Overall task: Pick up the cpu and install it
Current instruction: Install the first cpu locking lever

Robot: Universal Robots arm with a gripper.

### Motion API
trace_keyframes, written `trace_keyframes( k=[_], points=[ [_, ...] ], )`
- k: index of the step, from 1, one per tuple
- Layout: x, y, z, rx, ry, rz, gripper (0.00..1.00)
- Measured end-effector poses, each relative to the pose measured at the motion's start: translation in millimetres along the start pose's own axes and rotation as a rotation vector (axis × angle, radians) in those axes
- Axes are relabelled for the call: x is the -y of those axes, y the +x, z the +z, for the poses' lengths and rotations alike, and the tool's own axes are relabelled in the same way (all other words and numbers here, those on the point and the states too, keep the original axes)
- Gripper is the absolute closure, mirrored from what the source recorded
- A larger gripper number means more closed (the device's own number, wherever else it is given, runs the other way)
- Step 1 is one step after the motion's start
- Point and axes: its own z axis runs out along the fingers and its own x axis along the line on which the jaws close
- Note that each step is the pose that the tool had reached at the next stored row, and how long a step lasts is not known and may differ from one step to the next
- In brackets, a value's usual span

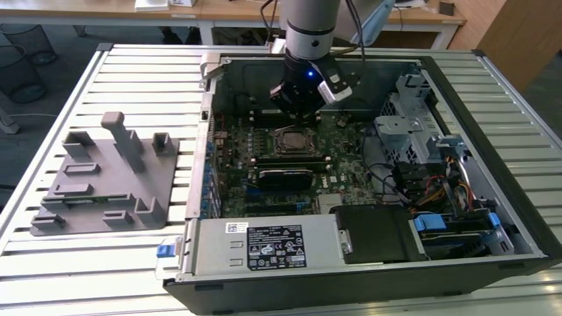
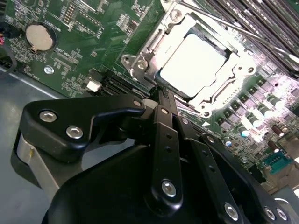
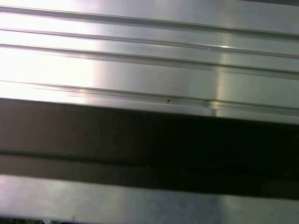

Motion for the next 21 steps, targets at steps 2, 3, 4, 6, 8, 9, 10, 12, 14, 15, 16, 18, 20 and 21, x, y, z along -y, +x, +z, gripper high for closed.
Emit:
trace_keyframes(
  k=[2,3,4,6,8,9,10,12,14,15,16,18,20,21],
  points=[
    [0.2,-2.0,0.0,-0.0018,-0.0006,0.0,0.89],
    [0.1,-2.0,0.1,-0.0018,-0.0014,0.0,0.89],
    [0.0,-2.0,-0.1,-0.0018,-0.0016,0.0,0.89],
    [-0.2,-2.1,-0.4,-0.0018,-0.0018,0.0,0.89],
    [-0.6,-2.1,-1.6,-0.0019,-0.0016,0.0,0.89],
    [-0.8,-2.1,-2.4,-0.0018,-0.0018,0.0,0.89],
    [-1.0,-2.1,-2.9,-0.0017,-0.002,0.0,0.89],
    [-1.6,-2.2,-3.6,-0.0017,-0.0021,0.0,0.89],
    [-2.8,-2.2,-4.0,-0.0018,-0.0021,0.0,0.89],
    [-3.2,-2.3,-4.0,-0.0018,-0.0021,0.0,0.89],
    [-3.5,-2.3,-4.1,-0.0018,-0.0021,0.0,0.89],
    [-4.2,-2.4,-4.0,-0.0017,-0.0025,0.0,0.89],
    [-4.8,-2.4,-4.0,-0.0017,-0.0026,0.0,0.89],
    [-5.2,-2.4,-4.0,-0.0017,-0.0027,0.0,0.89]
  ],
)
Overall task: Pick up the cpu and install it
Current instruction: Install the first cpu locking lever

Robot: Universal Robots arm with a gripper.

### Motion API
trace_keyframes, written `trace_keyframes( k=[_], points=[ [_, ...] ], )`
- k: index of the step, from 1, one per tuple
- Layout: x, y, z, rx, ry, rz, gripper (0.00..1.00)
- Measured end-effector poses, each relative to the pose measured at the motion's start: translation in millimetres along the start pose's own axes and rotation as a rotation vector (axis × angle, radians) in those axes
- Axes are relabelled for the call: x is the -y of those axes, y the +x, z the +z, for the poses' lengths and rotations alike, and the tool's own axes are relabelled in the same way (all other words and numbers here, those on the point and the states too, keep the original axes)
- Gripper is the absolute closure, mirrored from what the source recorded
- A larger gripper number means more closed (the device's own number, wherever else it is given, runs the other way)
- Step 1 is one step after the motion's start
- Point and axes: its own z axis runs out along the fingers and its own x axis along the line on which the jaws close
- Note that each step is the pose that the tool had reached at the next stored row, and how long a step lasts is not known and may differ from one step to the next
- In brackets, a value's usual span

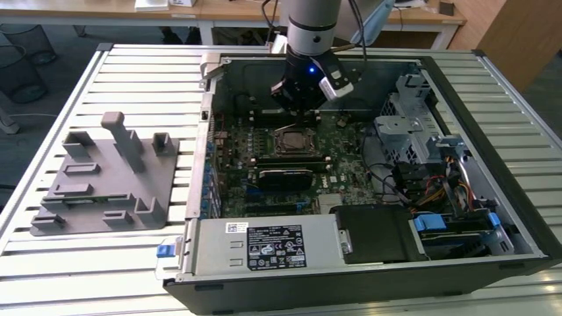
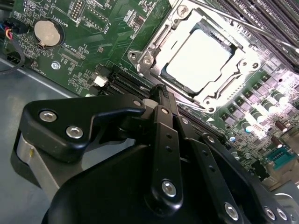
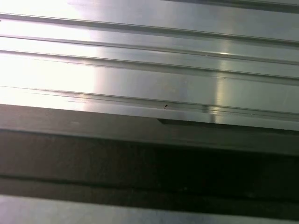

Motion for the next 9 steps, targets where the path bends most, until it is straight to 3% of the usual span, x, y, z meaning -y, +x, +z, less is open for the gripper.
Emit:
trace_keyframes(
  k=[9],
  points=[
    [-1.2,-1.3,3.2,-0.0003,0.0027,0.0,0.89]
  ],
)
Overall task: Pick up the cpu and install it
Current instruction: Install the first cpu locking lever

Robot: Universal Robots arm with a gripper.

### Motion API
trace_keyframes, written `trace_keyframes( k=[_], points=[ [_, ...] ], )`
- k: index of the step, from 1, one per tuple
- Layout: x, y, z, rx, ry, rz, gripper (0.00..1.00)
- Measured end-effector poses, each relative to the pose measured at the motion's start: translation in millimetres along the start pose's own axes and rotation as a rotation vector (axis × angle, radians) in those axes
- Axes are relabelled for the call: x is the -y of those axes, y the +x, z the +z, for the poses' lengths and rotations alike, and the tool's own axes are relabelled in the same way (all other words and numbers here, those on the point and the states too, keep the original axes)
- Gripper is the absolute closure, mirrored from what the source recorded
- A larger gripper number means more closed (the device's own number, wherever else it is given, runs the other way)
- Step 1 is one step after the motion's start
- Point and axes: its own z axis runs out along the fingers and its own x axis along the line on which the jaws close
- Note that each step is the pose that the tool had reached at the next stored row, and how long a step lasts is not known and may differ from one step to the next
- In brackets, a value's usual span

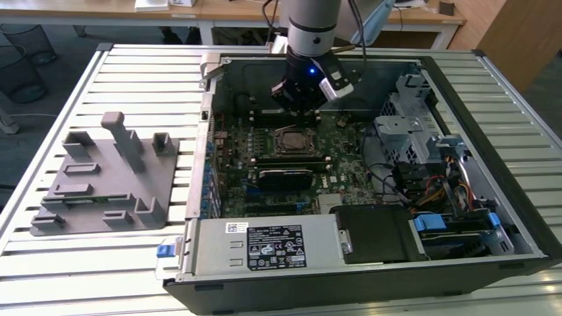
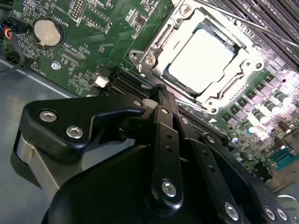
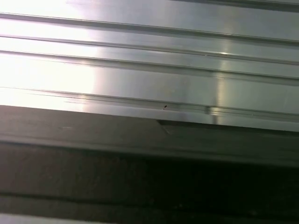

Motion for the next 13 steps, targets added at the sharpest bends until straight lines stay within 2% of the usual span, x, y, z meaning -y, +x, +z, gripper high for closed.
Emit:
trace_keyframes(
  k=[9,13],
  points=[
    [0.1,-1.3,8.1,-0.0015,0.0195,0.0,0.89],
    [0.2,-2.4,9.6,-0.0021,0.0243,0.0,0.89]
  ],
)
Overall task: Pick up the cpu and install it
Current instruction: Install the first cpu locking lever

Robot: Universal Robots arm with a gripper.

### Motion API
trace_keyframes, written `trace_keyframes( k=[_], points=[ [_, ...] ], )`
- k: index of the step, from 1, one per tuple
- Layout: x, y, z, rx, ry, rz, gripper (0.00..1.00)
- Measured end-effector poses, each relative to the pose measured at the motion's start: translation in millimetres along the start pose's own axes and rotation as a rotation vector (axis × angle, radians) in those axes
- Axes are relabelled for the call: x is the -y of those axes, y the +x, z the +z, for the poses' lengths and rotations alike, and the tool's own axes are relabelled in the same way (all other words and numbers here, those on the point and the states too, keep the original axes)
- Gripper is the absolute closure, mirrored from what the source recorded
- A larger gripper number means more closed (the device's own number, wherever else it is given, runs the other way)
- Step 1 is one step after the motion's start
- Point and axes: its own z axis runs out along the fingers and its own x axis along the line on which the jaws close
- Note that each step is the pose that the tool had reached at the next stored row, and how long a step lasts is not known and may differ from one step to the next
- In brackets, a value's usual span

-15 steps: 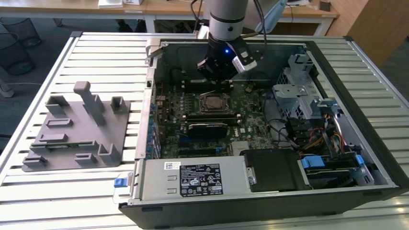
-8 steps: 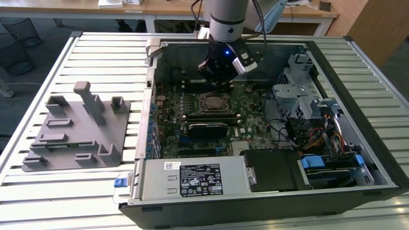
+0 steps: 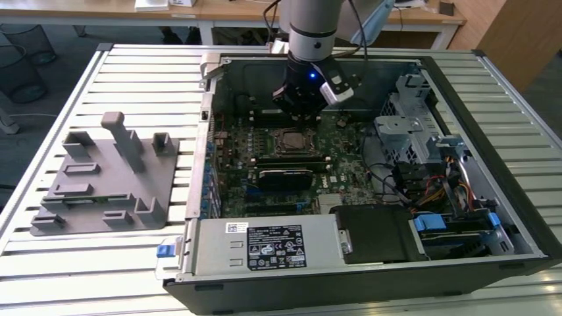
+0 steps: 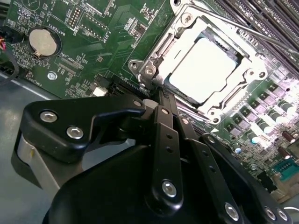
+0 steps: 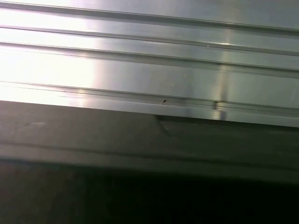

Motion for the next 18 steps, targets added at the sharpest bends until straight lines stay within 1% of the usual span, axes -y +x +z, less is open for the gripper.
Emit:
trace_keyframes(
  k=[4,5,6,7,9,11,12,14,18],
  points=[
    [0.0,-0.4,-0.5,0.0002,0.0001,0.0,0.89],
    [0.0,-0.5,-0.5,0.0001,0.0021,0.0,0.89],
    [0.0,-0.5,-0.5,-0.0004,0.0076,0.0,0.89],
    [0.0,-0.5,-0.4,-0.0011,0.0151,0.0,0.89],
    [0.0,-0.6,0.2,-0.0025,0.0339,0.0,0.89],
    [0.0,-0.7,1.2,-0.0038,0.0489,0.0,0.89],
    [0.0,-0.8,1.8,-0.0043,0.0549,0.0,0.89],
    [-0.1,-1.1,2.9,-0.0047,0.0608,0.0,0.89],
    [0.0,-1.0,2.2,-0.0052,0.0614,0.0,0.89]
  ],
)
